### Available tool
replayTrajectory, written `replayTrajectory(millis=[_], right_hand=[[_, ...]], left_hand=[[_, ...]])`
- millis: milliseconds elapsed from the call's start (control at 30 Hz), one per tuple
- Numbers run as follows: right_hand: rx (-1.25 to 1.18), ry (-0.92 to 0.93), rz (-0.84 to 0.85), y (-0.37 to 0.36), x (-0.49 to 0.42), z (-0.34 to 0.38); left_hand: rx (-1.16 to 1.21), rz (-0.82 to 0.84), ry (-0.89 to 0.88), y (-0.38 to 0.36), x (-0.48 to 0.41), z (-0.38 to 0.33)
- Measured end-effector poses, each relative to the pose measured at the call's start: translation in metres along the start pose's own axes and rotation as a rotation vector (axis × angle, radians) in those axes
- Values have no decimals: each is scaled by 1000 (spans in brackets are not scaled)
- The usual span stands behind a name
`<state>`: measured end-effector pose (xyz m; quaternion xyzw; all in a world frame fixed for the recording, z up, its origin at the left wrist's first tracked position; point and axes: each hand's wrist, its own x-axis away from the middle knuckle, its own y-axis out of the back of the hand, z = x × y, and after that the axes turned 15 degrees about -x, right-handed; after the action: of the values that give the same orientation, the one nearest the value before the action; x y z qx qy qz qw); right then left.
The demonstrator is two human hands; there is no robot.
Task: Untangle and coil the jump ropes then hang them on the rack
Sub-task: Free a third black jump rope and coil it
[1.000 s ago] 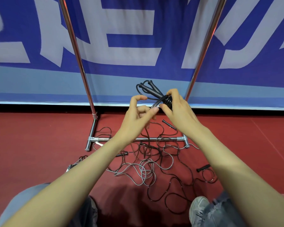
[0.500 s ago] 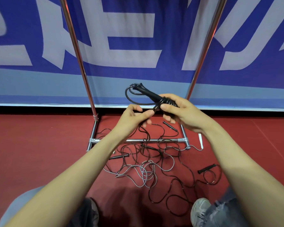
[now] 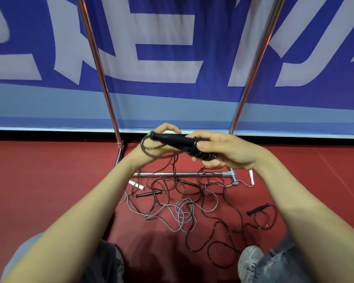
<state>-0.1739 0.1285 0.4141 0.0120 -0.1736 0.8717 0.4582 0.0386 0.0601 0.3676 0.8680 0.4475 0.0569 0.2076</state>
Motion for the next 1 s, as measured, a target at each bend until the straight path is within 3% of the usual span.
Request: replayTrajectory(millis=[133, 233, 367, 500, 567, 667, 800, 933, 1000], right_hand=[[266, -306, 38, -8, -3, -11], [520, -404, -104, -7, -11, -26], [700, -235, -364, 3, -20, -28], [895, 3, -613, 10, -25, -28], [802, 120, -702, 10, -27, -27], [442, 285, -772, 9, -30, -23], [-32, 375, -681, -2, -32, -20], [-81, 380, -631, -8, -33, -22], [-84, 376, -628, -7, -33, -23]], left_hand=[[-208, 165, 112, 3, -1, -5], [-254, 126, 140, -7, -1, -11], [-295, -86, 144, -3, -1, -22], [-352, -117, 49, -13, 2, -32], [-304, -152, 25, -20, 3, -34], [-181, -297, 15, -28, 4, -32], [-188, -414, -33, -47, 10, -31], [-68, -456, -37, -50, 12, -31], [-119, -465, -62, -52, 15, -30]])
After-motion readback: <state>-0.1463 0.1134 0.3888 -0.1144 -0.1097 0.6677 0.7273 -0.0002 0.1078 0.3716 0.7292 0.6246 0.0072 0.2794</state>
